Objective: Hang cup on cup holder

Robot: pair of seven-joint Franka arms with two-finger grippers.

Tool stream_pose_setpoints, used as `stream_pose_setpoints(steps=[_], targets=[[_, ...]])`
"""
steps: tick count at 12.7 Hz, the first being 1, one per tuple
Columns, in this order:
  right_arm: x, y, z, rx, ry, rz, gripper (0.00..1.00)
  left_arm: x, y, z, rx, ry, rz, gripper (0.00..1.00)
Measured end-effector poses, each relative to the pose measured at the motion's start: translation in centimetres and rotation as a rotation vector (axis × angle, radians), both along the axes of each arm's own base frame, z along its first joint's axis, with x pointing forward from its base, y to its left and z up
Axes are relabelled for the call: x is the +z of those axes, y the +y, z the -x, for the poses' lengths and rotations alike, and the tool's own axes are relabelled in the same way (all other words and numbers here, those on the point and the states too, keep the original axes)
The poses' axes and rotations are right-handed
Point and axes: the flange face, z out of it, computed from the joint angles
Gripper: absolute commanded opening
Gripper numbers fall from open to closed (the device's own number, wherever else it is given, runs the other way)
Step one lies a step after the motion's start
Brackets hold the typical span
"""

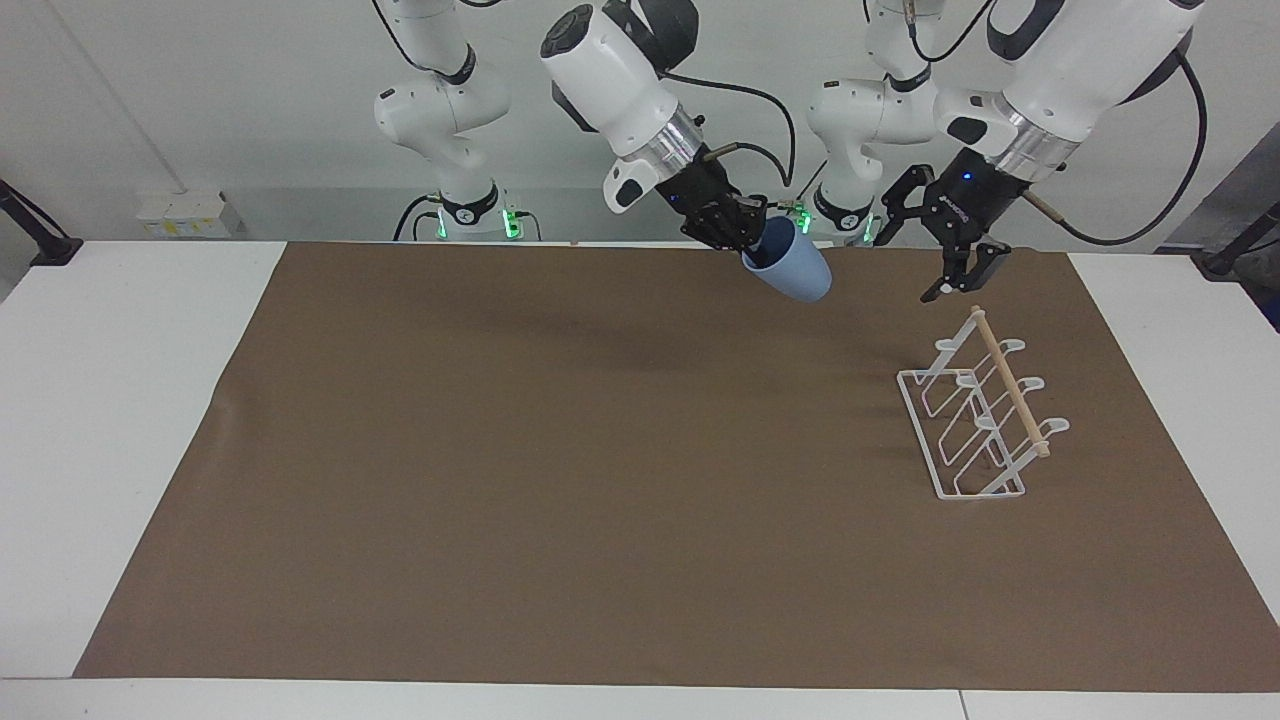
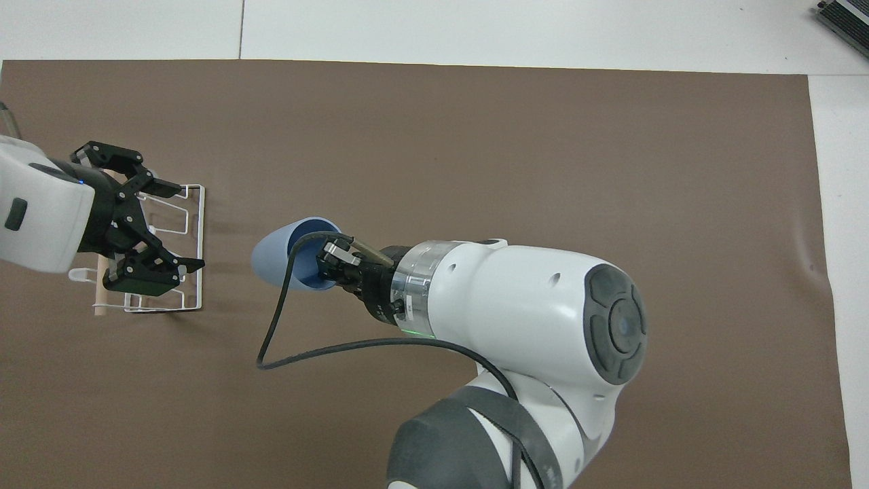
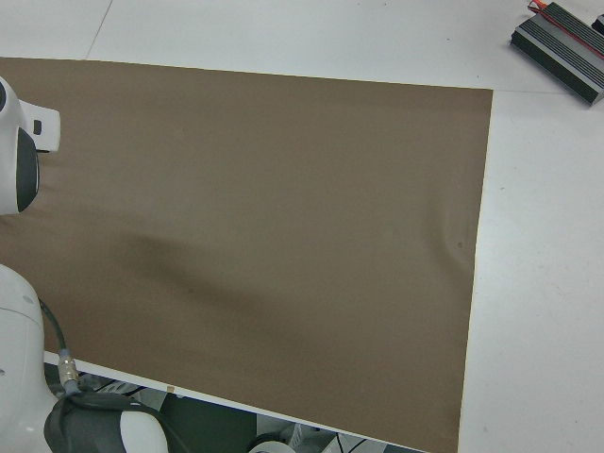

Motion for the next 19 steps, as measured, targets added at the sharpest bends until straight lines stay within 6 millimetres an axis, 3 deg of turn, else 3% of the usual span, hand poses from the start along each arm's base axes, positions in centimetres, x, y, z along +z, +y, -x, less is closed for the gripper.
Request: stream_pose_setpoints(steps=[4, 8, 11, 15, 16, 17, 19], targets=[[0.1, -0.2, -0.2, -0.015, 0.01, -0.009, 0.0, -1.5, -2.5, 1.7, -0.145, -0.009, 0.038, 1.0], [0.5, -0.4, -0.5, -0.062, 0.043, -0.09, 0.0, -2.3, -4.3, 2.9, -0.176, -0.071, 0.086, 1.0], [0.7, -0.4, -0.7, -0.079, 0.038, -0.106, 0.0, -3.4, -4.6, 3.2, -0.156, -0.098, 0.118, 1.0], [0.7, -0.4, -0.6, -0.077, 0.038, -0.106, 0.0, -3.0, -5.5, 3.4, -0.136, -0.114, 0.194, 1.0], [0.7, -0.3, -0.6, -0.077, 0.038, -0.106, 0.0, -3.0, -5.6, 3.4, -0.137, -0.116, 0.197, 0.24], [0.7, -0.3, -0.6, -0.076, 0.039, -0.106, 0.0, -2.9, -5.8, 3.4, -0.139, -0.121, 0.198, 0.0], [0.6, -0.4, -0.6, -0.078, 0.045, -0.105, 0.0, -2.7, -5.9, 3.3, -0.146, -0.148, 0.198, 0.0]])
